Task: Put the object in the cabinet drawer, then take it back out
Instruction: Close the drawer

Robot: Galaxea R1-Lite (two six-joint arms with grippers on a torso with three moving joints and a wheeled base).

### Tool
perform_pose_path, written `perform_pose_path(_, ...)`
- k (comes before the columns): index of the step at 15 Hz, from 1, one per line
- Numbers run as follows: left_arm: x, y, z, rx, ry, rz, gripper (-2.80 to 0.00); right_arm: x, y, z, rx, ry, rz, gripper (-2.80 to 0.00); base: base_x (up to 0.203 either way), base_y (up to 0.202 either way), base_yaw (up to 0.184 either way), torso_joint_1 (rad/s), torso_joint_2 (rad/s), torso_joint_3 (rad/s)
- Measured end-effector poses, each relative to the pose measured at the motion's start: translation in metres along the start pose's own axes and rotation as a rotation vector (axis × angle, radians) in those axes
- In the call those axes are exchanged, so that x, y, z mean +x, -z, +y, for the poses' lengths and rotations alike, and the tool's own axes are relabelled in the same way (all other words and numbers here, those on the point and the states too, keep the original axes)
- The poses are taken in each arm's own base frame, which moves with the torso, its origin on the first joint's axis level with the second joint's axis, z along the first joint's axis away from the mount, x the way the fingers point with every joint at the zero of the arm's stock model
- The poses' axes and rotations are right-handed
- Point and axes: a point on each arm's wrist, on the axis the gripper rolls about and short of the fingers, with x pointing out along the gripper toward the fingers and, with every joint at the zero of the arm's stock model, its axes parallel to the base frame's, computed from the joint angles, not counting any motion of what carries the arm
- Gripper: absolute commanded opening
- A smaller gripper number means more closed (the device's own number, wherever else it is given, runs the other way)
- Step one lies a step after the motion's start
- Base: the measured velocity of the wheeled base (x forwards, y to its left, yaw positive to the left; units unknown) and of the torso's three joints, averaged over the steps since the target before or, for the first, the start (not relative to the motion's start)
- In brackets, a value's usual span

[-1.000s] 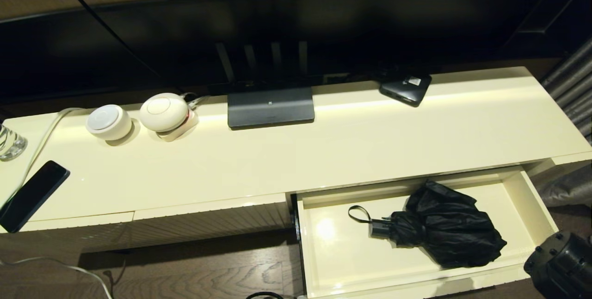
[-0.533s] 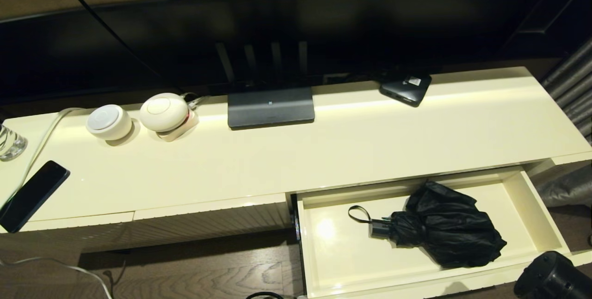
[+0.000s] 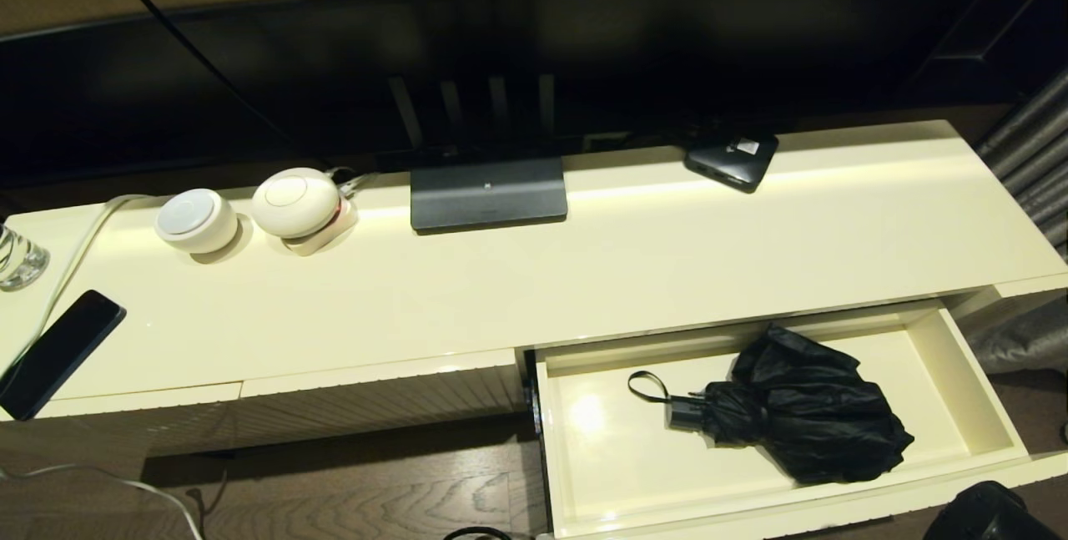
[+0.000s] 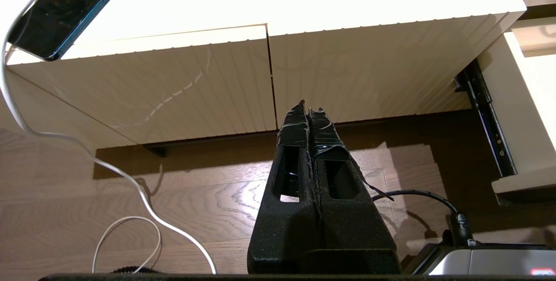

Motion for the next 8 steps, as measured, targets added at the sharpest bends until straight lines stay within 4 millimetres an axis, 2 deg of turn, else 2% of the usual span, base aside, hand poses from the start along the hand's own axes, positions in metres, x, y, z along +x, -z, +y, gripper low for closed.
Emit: perform_pose_path(8, 0.0, 0.0, 0.0, 0.0, 0.0, 0.0, -2.8, 0.017, -0.005, -0.01, 0.003, 0.231, -0.018, -2.8, 0.0, 0.0, 0.0, 0.0, 0.0, 0.0)
